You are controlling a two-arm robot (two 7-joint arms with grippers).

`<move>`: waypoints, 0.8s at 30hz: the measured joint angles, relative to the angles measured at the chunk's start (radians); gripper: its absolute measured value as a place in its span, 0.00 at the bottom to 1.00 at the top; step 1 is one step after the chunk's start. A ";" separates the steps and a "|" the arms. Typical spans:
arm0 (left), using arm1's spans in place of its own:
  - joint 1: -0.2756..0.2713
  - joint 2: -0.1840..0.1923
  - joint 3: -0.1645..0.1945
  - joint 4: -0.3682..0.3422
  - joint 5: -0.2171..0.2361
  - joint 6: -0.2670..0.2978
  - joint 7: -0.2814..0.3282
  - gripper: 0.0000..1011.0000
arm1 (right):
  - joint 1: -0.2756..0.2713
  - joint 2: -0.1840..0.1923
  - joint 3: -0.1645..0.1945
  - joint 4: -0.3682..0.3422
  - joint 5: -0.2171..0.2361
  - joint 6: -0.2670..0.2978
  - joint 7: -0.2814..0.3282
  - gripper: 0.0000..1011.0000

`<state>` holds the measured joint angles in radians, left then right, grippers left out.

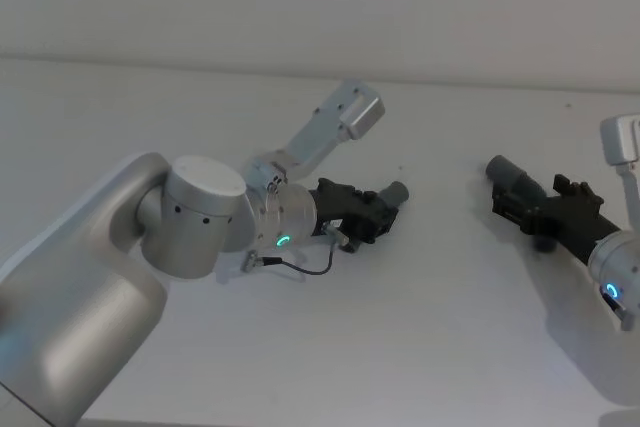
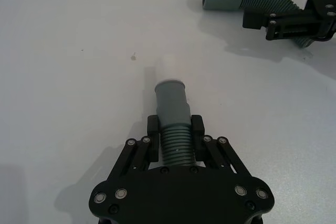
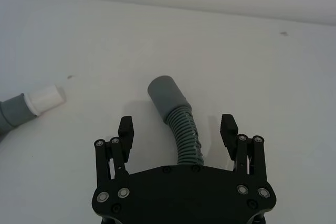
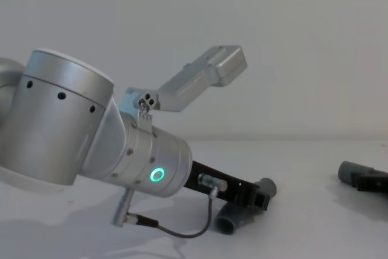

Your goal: Use both hands to pick up one end of the pipe from the table, align the ends, and insert them.

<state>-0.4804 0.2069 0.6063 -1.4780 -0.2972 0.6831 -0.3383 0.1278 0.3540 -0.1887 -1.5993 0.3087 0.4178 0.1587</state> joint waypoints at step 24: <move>0.000 0.000 0.000 0.000 0.000 0.000 0.000 0.34 | 0.026 -0.004 -0.007 0.038 -0.012 0.015 0.031 0.73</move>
<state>-0.4804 0.2069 0.6063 -1.4779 -0.2971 0.6831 -0.3383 0.1541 0.3499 -0.1952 -1.5614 0.2968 0.4326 0.1892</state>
